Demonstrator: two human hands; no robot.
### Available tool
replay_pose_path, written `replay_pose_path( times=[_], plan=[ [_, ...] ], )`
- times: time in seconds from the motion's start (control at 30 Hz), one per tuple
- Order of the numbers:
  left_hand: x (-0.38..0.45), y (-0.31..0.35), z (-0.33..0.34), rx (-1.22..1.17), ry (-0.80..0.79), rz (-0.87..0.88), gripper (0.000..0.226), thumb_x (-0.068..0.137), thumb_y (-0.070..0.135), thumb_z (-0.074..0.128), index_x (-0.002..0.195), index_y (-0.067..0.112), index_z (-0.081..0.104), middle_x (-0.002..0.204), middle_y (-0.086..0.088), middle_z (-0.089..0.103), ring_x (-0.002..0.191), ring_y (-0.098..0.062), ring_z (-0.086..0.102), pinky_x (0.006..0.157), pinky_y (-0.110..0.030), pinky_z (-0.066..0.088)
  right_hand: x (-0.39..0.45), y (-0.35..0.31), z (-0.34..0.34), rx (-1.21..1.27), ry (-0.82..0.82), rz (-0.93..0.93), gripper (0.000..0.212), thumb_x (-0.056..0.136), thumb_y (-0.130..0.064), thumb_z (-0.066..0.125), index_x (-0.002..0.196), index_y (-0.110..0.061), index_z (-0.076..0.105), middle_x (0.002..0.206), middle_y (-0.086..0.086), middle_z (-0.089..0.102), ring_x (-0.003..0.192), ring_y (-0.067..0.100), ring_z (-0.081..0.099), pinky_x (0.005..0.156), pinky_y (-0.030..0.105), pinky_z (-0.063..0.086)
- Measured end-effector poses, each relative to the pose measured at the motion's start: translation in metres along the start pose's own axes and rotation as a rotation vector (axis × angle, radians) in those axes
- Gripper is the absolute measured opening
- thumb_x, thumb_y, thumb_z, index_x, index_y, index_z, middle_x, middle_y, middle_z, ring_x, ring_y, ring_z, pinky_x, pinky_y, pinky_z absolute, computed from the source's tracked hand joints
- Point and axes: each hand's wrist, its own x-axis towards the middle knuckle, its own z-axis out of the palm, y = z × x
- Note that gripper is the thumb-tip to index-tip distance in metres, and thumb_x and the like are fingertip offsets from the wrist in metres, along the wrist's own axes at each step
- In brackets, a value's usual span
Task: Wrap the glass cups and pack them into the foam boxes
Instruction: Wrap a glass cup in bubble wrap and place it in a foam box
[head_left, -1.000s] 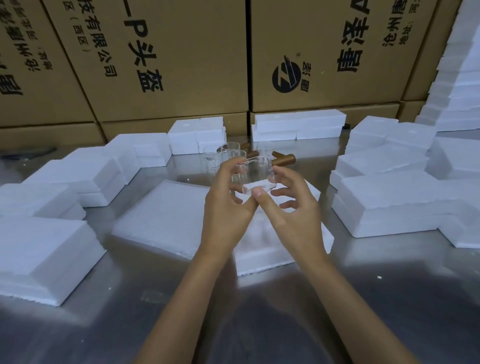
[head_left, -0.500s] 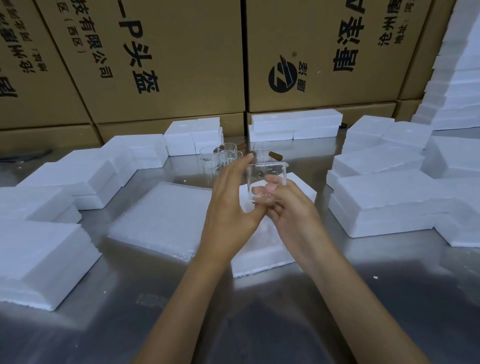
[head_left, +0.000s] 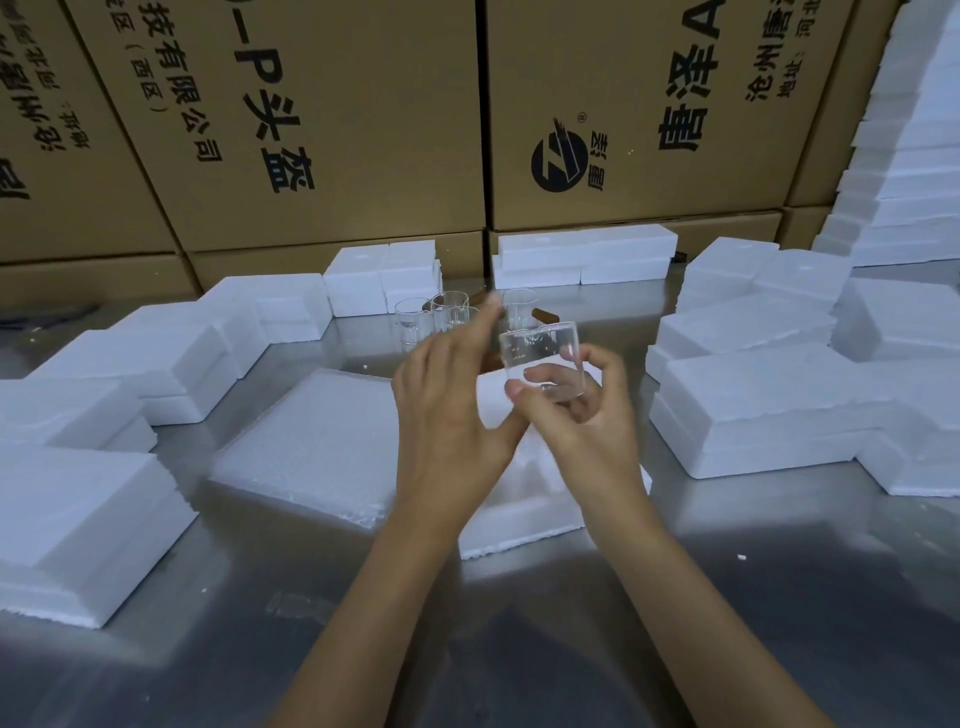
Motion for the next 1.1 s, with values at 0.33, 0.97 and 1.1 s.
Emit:
replay_pose_path(
  times=[0.33, 0.97, 1.1],
  plan=[
    [0.001, -0.001, -0.003, -0.425, -0.236, -0.267, 0.063, 0.075, 0.038, 0.086, 0.127, 0.053, 0.053, 0.128, 0.033, 0.053, 0.126, 0.009, 0.045, 0.102, -0.02, 0.041, 0.001, -0.01, -0.009, 0.829, -0.37, 0.592, 0.054, 0.075, -0.044, 0.065, 0.105, 0.001, 0.066, 0.102, 0.026, 0.067, 0.089, 0.031, 0.069, 0.08, 0.033, 0.058],
    [-0.001, 0.0, -0.003, 0.08, -0.174, 0.028, 0.07, 0.079, 0.015, 0.078, 0.14, 0.031, 0.049, 0.145, 0.005, 0.046, 0.134, -0.017, 0.043, 0.11, -0.037, 0.041, 0.017, -0.002, -0.025, -0.046, 0.109, 0.067, 0.031, 0.097, -0.041, 0.059, 0.09, -0.012, 0.068, 0.059, 0.001, 0.057, 0.049, 0.011, 0.048, 0.051, 0.021, 0.045],
    [0.001, -0.004, -0.001, -0.345, -0.361, -0.223, 0.098, 0.074, 0.029, 0.087, 0.134, 0.071, 0.021, 0.126, 0.05, 0.037, 0.12, 0.024, 0.037, 0.082, 0.007, 0.035, 0.02, 0.001, -0.029, 0.065, 0.119, 0.105, 0.027, 0.098, -0.035, 0.058, 0.091, -0.01, 0.068, 0.059, -0.001, 0.056, 0.053, 0.012, 0.048, 0.055, 0.027, 0.044]
  ],
)
